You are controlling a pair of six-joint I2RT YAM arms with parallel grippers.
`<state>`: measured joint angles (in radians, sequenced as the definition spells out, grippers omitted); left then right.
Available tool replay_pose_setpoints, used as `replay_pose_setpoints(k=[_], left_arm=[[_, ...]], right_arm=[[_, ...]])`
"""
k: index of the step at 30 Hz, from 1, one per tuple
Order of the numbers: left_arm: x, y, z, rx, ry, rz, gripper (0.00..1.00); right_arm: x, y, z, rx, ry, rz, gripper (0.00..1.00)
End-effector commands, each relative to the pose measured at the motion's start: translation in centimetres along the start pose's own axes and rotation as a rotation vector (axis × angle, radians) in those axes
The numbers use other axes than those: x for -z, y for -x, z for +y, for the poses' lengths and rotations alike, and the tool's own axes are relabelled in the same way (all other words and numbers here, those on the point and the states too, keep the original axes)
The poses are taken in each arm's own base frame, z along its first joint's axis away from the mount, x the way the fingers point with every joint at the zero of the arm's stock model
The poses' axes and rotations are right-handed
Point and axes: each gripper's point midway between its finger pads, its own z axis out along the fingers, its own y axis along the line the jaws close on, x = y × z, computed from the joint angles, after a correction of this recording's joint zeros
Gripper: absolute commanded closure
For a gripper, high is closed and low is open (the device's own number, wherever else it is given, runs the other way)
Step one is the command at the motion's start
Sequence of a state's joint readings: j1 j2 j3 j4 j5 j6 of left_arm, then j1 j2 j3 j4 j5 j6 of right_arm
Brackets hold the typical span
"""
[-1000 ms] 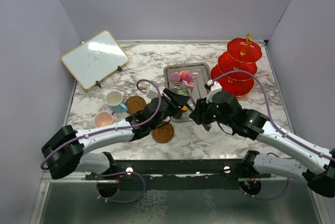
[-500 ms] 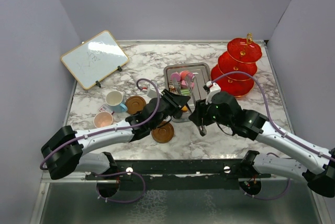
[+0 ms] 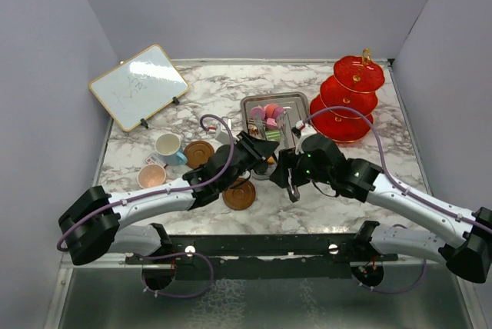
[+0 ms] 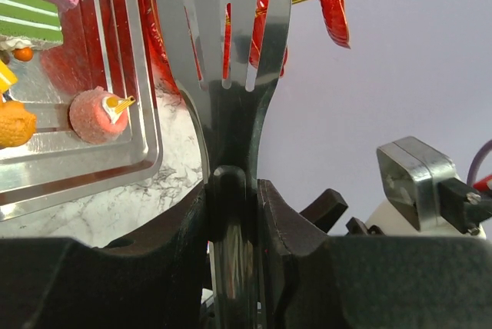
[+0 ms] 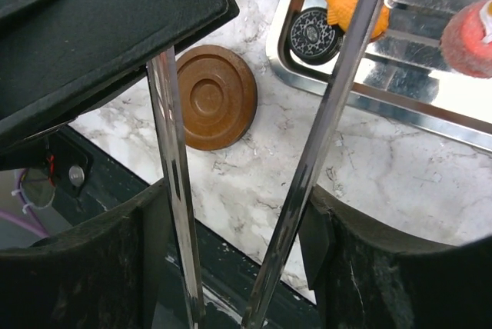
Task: Serve the afternoon tea
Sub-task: Pick up the clamp from the center of the board.
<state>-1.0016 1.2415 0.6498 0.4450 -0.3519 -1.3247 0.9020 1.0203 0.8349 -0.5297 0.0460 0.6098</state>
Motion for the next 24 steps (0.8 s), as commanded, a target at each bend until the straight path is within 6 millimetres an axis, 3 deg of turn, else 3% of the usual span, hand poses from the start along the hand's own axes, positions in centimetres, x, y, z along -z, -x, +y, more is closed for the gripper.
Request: replay_pose_setpoints(k=[1, 7, 15, 24], left_arm=[[0.8, 0.3, -2.8, 0.007, -0.117, 0.003, 0.79], [1.2, 0.4, -3.1, -0.008, -0.133, 0.003, 0.79], [1.5, 0.4, -2.6, 0.005, -0.134, 0.006, 0.79], [2.1, 0.9, -3.1, 0.002, -0.166, -0.013, 0.79]], right_arm=[[0.0, 1.3, 2.6, -0.055, 0.090, -0.007, 0.36], [0.0, 1.8, 3.7, -0.074, 0.148, -0.030, 0.37], [-0.2, 2.4, 2.6, -0.083, 0.090, -0.047, 0.46], [-0.1, 2.4, 3.6, -0.086, 0.179, -0.023, 0.51]])
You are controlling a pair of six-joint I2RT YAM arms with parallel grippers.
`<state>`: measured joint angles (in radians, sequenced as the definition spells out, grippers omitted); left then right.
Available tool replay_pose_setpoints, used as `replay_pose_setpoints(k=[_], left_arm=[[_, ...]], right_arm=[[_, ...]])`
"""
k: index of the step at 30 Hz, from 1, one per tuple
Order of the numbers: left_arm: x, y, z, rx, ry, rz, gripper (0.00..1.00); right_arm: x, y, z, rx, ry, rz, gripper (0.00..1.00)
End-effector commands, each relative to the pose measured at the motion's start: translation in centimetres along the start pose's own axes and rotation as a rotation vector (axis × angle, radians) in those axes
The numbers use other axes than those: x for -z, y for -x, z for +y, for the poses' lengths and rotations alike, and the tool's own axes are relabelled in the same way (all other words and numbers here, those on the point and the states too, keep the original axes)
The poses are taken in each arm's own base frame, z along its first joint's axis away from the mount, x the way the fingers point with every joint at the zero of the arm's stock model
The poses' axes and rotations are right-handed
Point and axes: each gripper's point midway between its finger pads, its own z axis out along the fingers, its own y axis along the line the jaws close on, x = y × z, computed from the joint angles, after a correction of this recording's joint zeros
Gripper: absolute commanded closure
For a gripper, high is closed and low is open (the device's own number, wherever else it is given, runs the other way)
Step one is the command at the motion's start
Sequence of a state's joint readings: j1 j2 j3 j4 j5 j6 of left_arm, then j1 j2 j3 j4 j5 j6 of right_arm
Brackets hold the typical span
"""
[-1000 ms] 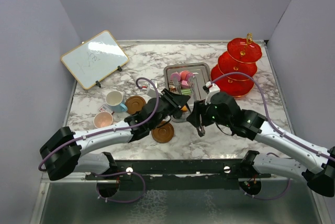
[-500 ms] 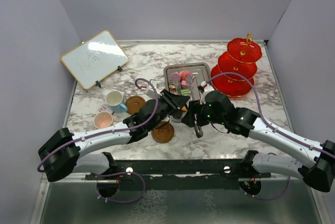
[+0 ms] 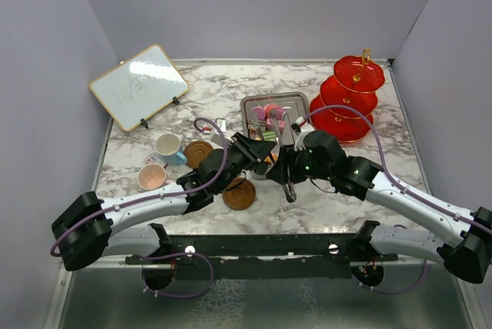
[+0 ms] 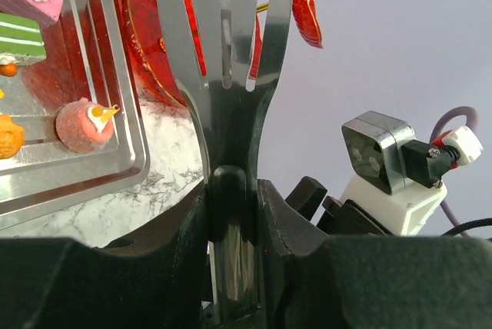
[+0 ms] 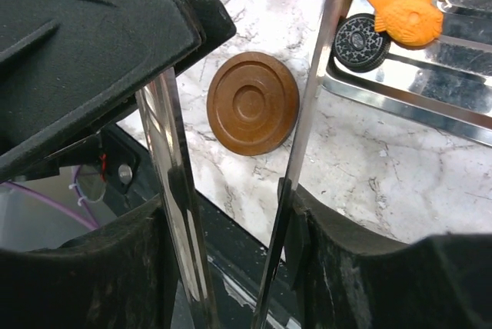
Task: Serve the afternoon tea
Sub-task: Pick up the clamp from the center of the board.
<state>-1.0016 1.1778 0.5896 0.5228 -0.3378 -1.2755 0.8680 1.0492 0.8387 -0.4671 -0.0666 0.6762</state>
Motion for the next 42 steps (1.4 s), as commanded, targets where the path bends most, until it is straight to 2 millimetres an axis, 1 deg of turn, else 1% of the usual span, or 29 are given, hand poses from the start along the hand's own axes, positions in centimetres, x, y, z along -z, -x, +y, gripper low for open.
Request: replay_pose_setpoints(k=[1, 6, 8, 10, 12, 16, 18, 19, 22, 26, 29, 33, 35, 37, 39, 42], left_arm=[[0.6, 0.4, -2.2, 0.025, -0.090, -0.004, 0.79], [0.7, 0.2, -2.0, 0.025, -0.089, 0.001, 0.79], [0.7, 0.3, -1.9, 0.025, -0.087, -0.004, 0.77], [0.8, 0.5, -1.8, 0.025, -0.085, -0.010, 0.69], [0.8, 0.6, -1.8, 0.020, -0.083, -0.016, 0.54], [0.8, 0.6, -1.6, 0.017, -0.079, -0.019, 0.35], [0.8, 0.4, -1.2, 0.014, -0.071, -0.014, 0.23], [0.9, 0.3, -1.0, 0.015, -0.067, -0.009, 0.19], [1.3, 0.1, -0.4, 0.006, -0.056, 0.003, 0.13], [2.4, 0.6, 1.5, -0.038, 0.007, -0.009, 0.07], [3.4, 1.7, 3.0, -0.143, 0.101, -0.028, 0.01], [5.0, 4.3, 3.7, -0.425, 0.230, -0.019, 0.01], [5.9, 5.8, 4.4, -0.597, 0.311, 0.015, 0.01], [6.7, 7.6, 4.8, -0.711, 0.395, 0.038, 0.01], [7.7, 9.3, 5.4, -0.803, 0.462, 0.061, 0.01], [9.2, 11.3, 6.1, -0.891, 0.516, 0.049, 0.01]], right_arm=[[0.2, 1.6, 2.0, -0.002, 0.085, -0.039, 0.52], [0.5, 2.2, 2.0, -0.006, 0.083, -0.060, 0.60], [0.6, 2.5, 1.7, -0.005, 0.061, -0.070, 0.62], [0.9, 2.7, 1.4, 0.007, 0.037, -0.076, 0.63], [1.0, 2.7, 1.0, 0.019, 0.017, -0.076, 0.64], [1.6, 2.7, -0.2, 0.034, -0.057, -0.068, 0.67], [1.8, 2.7, -0.7, 0.045, -0.082, -0.068, 0.67], [1.9, 2.7, -1.0, 0.051, -0.100, -0.065, 0.67], [2.3, 2.7, -2.6, 0.070, -0.188, -0.059, 0.67], [2.8, 2.7, -4.0, 0.097, -0.272, -0.039, 0.67], [3.1, 2.0, -5.1, 0.115, -0.332, 0.006, 0.66], [3.5, 0.8, -5.6, 0.141, -0.367, 0.100, 0.66], [3.7, 0.3, -5.8, 0.153, -0.381, 0.143, 0.66], [4.0, -0.1, -6.1, 0.153, -0.401, 0.175, 0.65], [4.1, -0.4, -6.4, 0.143, -0.421, 0.191, 0.64], [3.7, -0.7, -6.0, 0.140, -0.397, 0.208, 0.64]])
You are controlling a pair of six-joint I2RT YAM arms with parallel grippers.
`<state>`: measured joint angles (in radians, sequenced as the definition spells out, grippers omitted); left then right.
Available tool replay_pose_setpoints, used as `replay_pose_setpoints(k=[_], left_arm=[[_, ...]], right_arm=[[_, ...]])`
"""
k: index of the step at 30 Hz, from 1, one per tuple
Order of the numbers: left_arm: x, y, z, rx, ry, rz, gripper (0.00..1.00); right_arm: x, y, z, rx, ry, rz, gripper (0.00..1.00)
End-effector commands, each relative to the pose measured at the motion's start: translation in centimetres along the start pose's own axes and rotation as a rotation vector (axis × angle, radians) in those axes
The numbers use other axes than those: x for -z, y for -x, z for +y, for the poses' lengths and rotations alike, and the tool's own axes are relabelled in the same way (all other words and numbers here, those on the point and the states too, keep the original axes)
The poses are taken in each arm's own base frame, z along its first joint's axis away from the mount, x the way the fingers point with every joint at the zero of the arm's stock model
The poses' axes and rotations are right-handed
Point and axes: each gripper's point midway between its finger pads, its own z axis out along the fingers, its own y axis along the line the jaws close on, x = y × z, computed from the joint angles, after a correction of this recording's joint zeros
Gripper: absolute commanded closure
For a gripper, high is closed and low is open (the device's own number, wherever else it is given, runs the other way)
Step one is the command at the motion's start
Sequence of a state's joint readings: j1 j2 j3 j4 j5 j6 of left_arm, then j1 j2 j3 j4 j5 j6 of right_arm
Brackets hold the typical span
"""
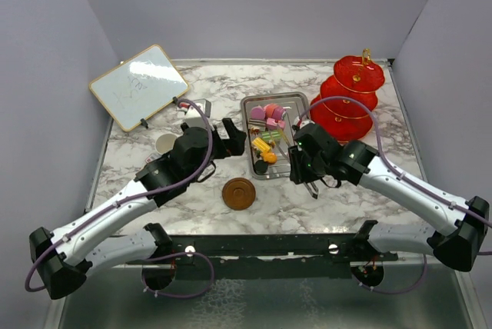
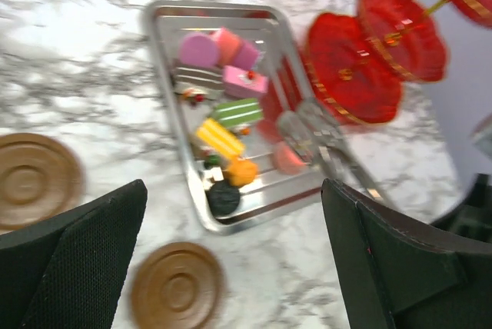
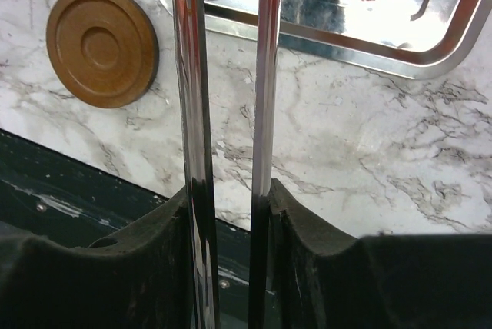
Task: Serve the afternoon tea
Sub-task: Pick up the clamp from the center of the board.
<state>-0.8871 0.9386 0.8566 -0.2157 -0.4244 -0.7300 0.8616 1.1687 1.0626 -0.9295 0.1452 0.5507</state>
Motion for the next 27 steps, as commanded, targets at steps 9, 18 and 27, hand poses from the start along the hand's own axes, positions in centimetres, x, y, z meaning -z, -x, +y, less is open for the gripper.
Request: replay_pose_setpoints(k=[9, 18, 27], left_arm=[[1.4, -1.4, 0.6, 0.069, -0.123, 0.025, 0.01], [-3.0, -2.9, -6.4, 0.505, -0.320, 0.077, 0.03], [-3.7, -4.0, -5.0, 0.637, -0.267, 0.064, 0.29]], right_arm=[[-0.9, -0.1, 3.4, -0.026, 0.183, 0.054, 0.64], [-0.5, 2.8, 6.7, -0.119, 0.326, -0.028, 0.64], [-0.1, 3.7, 7.9, -0.191, 0.402, -0.093, 0.63]])
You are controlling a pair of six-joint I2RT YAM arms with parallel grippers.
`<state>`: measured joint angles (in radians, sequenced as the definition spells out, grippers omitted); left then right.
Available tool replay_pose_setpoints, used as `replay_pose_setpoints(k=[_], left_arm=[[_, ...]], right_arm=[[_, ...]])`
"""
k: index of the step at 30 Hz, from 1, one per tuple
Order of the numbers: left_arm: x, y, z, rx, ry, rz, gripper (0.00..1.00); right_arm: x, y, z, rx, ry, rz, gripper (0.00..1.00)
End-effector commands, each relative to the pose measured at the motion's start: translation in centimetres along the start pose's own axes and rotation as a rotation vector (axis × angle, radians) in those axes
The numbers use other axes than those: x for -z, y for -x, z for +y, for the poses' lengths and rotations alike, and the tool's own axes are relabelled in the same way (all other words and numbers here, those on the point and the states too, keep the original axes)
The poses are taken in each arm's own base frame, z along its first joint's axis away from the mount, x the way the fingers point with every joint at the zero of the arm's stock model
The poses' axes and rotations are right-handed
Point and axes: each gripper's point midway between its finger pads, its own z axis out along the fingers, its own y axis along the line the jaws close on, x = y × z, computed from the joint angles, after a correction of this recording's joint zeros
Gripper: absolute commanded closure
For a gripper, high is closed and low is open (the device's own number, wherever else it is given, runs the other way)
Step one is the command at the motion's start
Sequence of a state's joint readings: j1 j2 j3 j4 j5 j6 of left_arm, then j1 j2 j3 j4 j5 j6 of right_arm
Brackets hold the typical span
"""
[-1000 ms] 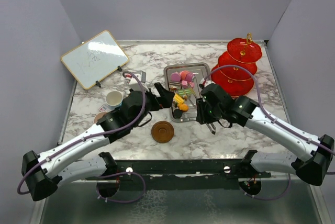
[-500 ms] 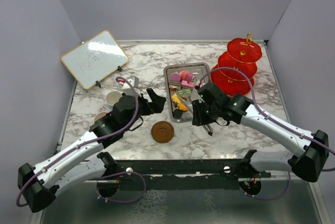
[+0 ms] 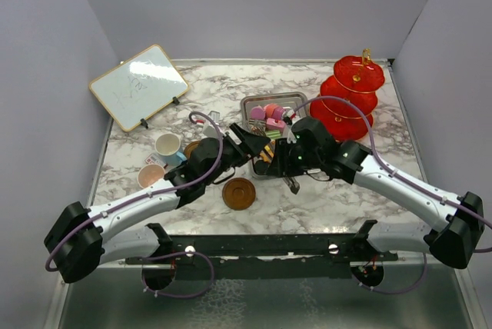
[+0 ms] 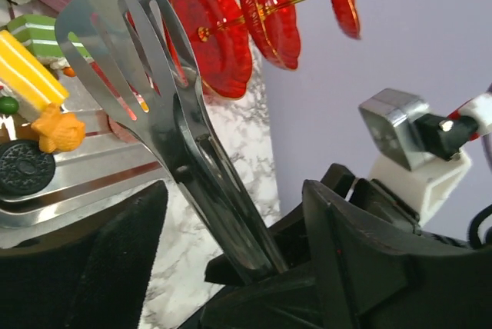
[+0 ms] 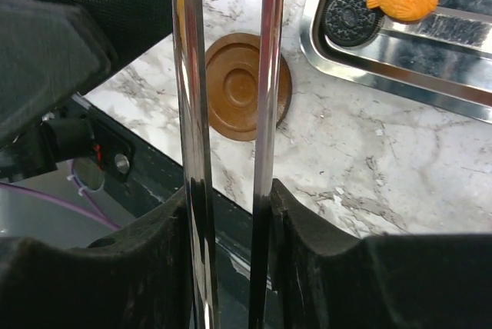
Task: Serve the afternoon tea
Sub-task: Pick up the clamp from the center of the board.
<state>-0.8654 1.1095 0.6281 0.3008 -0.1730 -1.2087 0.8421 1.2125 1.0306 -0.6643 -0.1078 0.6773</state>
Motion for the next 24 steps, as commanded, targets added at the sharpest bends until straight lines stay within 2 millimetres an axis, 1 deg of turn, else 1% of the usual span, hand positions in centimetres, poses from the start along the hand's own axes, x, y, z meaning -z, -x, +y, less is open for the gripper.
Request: replay_pose_setpoints(k=[1, 6, 10, 14, 17, 20, 22, 24], left_arm=[[0.3, 1.0, -1.3, 0.122, -0.055, -0.052, 0.31], [0.3, 1.1, -0.9, 0.174, -0.056, -0.070, 0.40], [0.1, 0.7, -0.7, 0.188, -0.056, -0.059, 0.42], [-0.1, 0.9, -0.2, 0.205, -0.047, -0.078, 0.49], [-0.1, 1.3, -0.5, 0.200, -0.056, -0.094, 0.55], [-0.2, 1.2, -0.8, 0.195, -0.063, -0.085, 0.59], [-0.2, 1.1, -1.1, 0.196, -0.069, -0.077, 0.66], [-0.2, 1.1, -1.2, 0.192, -0.074, -0.074, 0.69]], right_arm=[[0.4, 1.2, 2.0, -0.041, 0.115, -0.072, 0.63], [0.9, 1.7, 3.1, -0.049, 0.178, -0.102, 0.63], [0.9, 2.0, 3.3, -0.049, 0.181, -0.113, 0.63], [0.9, 2.1, 3.5, -0.045, 0.185, -0.105, 0.63], [1.1, 2.1, 3.9, -0.034, 0.205, -0.103, 0.63], [1.3, 2.1, 4.0, -0.020, 0.212, -0.099, 0.63], [1.3, 1.9, 4.0, -0.010, 0.213, -0.092, 0.63], [1.2, 1.7, 3.7, -0.005, 0.201, -0.082, 0.62]])
